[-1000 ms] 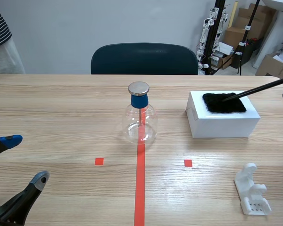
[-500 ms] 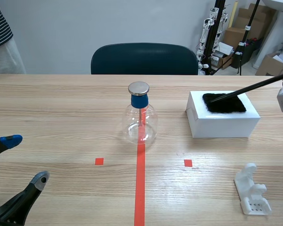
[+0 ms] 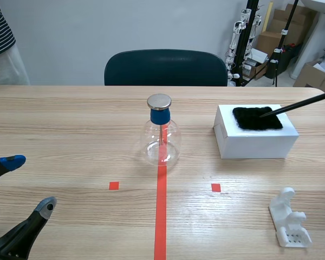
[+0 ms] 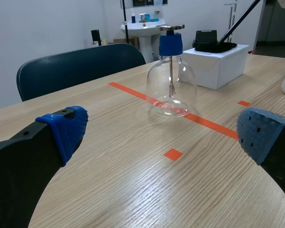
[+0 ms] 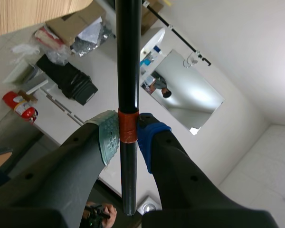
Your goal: Do the electroscope experiment. rub the rod on the fur
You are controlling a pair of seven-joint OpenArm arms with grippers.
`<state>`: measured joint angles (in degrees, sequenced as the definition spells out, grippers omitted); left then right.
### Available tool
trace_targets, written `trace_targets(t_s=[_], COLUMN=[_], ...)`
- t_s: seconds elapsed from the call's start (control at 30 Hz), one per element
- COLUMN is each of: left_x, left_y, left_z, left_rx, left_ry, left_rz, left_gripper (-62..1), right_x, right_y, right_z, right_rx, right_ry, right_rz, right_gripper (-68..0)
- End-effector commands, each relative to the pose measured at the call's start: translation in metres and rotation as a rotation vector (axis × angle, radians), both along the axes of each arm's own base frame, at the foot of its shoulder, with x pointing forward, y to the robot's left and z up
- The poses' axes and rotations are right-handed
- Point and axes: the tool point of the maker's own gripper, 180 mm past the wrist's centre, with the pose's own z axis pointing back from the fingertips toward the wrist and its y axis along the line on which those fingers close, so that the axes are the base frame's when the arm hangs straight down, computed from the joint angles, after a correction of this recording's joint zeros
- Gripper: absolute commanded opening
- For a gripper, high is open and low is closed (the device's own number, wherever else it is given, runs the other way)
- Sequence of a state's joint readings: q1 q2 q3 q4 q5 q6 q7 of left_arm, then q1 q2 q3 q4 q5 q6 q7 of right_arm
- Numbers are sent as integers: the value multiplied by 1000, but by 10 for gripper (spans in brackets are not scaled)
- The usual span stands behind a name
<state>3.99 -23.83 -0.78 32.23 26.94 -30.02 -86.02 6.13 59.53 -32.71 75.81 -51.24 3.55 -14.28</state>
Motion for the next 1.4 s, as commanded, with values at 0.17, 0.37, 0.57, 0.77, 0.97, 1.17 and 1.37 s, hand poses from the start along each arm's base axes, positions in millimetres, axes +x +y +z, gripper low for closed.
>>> trace_targets(t_s=[0.17, 0.37, 0.57, 0.77, 0.97, 1.17, 1.37], left_x=[0, 0, 0, 0, 0, 0, 0], left_y=[3, 3, 3, 3, 3, 3, 3], left_z=[14, 14, 14, 14, 14, 14, 14], left_rx=[-32, -32, -32, -32, -32, -32, -32], left_ry=[-57, -57, -57, -57, -57, -57, -57], left_rz=[3, 3, 3, 3, 3, 3, 3], left_gripper=[14, 14, 14, 14, 14, 14, 14], right_x=[11, 10, 5, 12, 13, 7, 7], right_y=[12, -5, -13, 13, 13, -10, -14], right_z=[19, 24, 18, 21, 25, 20, 24], right_rx=[18, -26, -49, 19, 19, -42, -54], right_ry=[-49, -72, -26, -61, -84, -38, -52], right_rz=[90, 3, -37, 91, 91, -20, -30], right_gripper=[-677, -677, -677, -677, -677, -677, -677])
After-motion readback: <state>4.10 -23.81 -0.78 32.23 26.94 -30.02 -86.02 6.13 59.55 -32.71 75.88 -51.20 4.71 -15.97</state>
